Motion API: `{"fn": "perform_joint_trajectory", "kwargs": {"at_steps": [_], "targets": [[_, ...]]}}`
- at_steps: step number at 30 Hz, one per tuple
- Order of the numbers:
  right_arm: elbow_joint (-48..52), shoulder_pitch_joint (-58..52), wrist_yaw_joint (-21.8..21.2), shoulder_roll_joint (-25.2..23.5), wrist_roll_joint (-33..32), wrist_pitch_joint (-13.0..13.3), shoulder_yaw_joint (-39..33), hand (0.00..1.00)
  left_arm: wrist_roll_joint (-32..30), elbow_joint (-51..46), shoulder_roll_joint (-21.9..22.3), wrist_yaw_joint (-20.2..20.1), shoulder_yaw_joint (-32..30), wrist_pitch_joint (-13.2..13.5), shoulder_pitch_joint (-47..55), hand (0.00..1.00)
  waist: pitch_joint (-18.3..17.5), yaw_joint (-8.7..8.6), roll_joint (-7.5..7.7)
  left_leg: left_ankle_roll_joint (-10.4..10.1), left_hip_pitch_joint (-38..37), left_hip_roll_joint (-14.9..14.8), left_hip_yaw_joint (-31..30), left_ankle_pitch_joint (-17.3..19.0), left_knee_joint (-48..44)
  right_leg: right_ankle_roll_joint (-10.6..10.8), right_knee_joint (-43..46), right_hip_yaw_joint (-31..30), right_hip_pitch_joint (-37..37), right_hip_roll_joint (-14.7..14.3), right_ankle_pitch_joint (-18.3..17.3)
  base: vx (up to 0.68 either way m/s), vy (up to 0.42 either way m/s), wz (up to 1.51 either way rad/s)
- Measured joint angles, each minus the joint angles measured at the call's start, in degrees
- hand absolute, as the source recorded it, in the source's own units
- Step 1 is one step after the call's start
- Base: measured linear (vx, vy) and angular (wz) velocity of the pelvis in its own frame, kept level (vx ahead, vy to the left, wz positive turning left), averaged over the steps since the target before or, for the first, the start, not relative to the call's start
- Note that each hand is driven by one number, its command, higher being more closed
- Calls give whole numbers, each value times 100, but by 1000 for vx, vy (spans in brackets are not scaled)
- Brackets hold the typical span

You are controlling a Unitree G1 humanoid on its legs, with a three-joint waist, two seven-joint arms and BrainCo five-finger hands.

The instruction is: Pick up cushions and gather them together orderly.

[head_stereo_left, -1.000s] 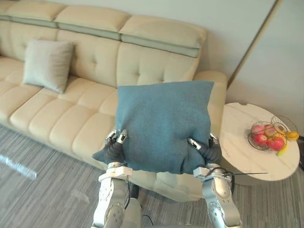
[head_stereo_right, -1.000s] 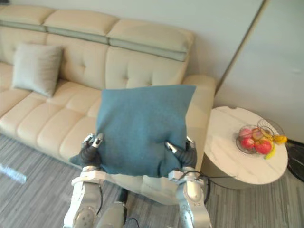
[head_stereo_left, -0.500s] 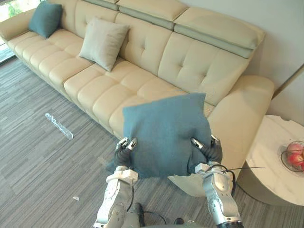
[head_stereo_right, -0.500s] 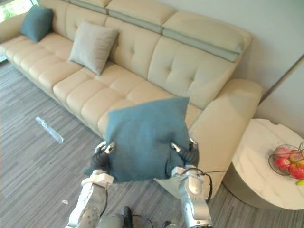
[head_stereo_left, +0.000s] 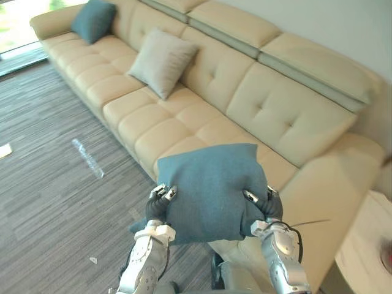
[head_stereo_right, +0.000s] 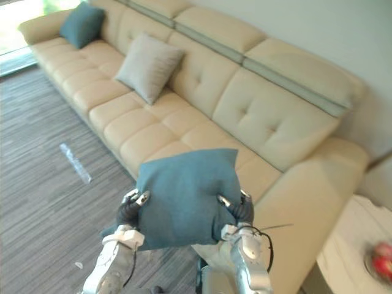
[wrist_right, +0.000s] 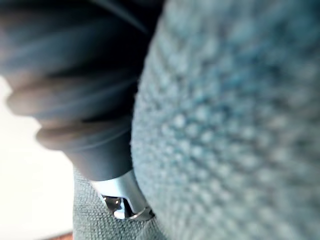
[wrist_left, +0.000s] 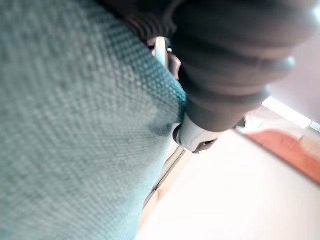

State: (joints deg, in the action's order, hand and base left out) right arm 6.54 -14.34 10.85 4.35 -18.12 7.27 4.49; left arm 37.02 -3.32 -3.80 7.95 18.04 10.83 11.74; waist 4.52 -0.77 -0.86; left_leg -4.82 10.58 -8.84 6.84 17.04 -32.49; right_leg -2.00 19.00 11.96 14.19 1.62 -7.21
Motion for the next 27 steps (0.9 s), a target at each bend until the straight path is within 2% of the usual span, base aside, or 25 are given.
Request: {"fn": "perform_joint_trajectory", "kwargs": {"at_steps": [1,2,3,4,7,8,9,10,11,12,13,15,17,20,22,25,27], "targets": [[136,-21,7,26,-4,0,-1,100,0,-36,32,-14,-3,1,-1,100,19,12,1,-26,172,-163,198,-38,-421,-50,-118,9,-161,-59,-30,309,-110,36],[292,-28,25,34,-4,2,-13,100,1,-43,64,-49,-2,-5,10,100,45,77,26,79,273,-468,551,54,-959,-83,-312,46,-458,-113,-50,240,-54,12],[416,-46,42,32,-6,6,-13,100,1,-47,79,-66,-1,-7,22,100,49,116,57,175,282,-611,737,108,-1069,-84,-426,45,-647,-108,-50,256,-27,-2],[534,-47,43,29,-6,35,-13,100,1,-73,81,-88,-1,-6,19,100,37,132,74,223,335,-717,832,132,-1032,-84,-507,42,-752,-84,-50,200,34,-13],[721,-37,44,3,-6,157,-35,100,-94,-291,80,-172,-1,1,5,100,4,171,99,275,474,-992,823,70,-74,-51,-577,15,-843,47,-64,139,170,-16],[736,-41,46,-17,-6,165,-83,100,-94,-298,81,-193,7,-1,-28,100,-5,168,124,282,524,-993,761,-84,376,51,-565,-7,-842,159,-69,92,318,-3],[737,-47,46,-52,-5,169,-151,100,-94,-297,78,-193,35,-4,-55,100,-15,169,135,172,516,-964,679,-384,693,179,-542,-42,-840,247,-83,116,433,-4],[737,-62,48,-79,-3,165,-207,100,-94,-297,81,-192,89,-4,-55,100,-37,176,118,55,453,-916,676,-911,855,373,-512,-111,-842,305,-111,125,464,-2],[655,-97,52,-215,2,156,-222,100,-92,-269,25,-189,120,-6,-52,100,-102,166,249,-249,429,-710,709,-915,835,532,-541,-235,-841,483,-94,109,387,-1],[623,-161,52,-308,3,145,-224,100,-91,-269,8,-183,119,0,-55,100,-151,146,379,-196,423,-540,751,-880,814,628,-601,-317,-834,632,-34,78,289,3],[621,-213,52,-416,9,129,-225,100,-92,-268,0,-183,119,4,-52,100,-172,151,447,-167,422,-438,768,-828,765,706,-644,-353,-834,742,16,34,276,-4],[552,-252,50,-605,24,103,-222,100,-93,-248,-66,-178,119,5,-44,100,-179,200,503,-22,280,-270,1011,-583,627,782,-471,-585,-787,952,61,15,367,-37],[311,-211,37,-659,69,106,-201,100,-94,-209,-231,-178,119,13,-42,100,-180,304,511,38,12,-222,1402,-326,610,780,109,-811,-472,1086,70,-33,312,-91],[-64,-152,32,-658,79,105,-183,100,-95,-132,-388,-178,120,12,-18,100,-174,274,492,60,-287,-229,1906,-128,633,773,781,-715,13,1174,114,-19,146,-91],[-445,22,12,-649,78,103,-147,100,-95,17,-496,-177,106,16,-19,100,-264,128,601,34,-374,-255,2235,-93,712,753,715,-260,194,1203,122,41,50,-79],[-760,312,-28,-592,78,89,-148,100,-94,213,-521,-177,85,-11,-22,100,-268,75,608,13,-431,-349,2355,-104,749,601,283,516,204,1124,143,80,-52,-92],[-755,351,-31,-415,77,65,-152,100,-93,287,-472,-179,96,-86,-32,100,-239,28,481,-102,-463,-355,2059,-170,945,405,-63,536,142,930,313,145,-87,-72]]}}
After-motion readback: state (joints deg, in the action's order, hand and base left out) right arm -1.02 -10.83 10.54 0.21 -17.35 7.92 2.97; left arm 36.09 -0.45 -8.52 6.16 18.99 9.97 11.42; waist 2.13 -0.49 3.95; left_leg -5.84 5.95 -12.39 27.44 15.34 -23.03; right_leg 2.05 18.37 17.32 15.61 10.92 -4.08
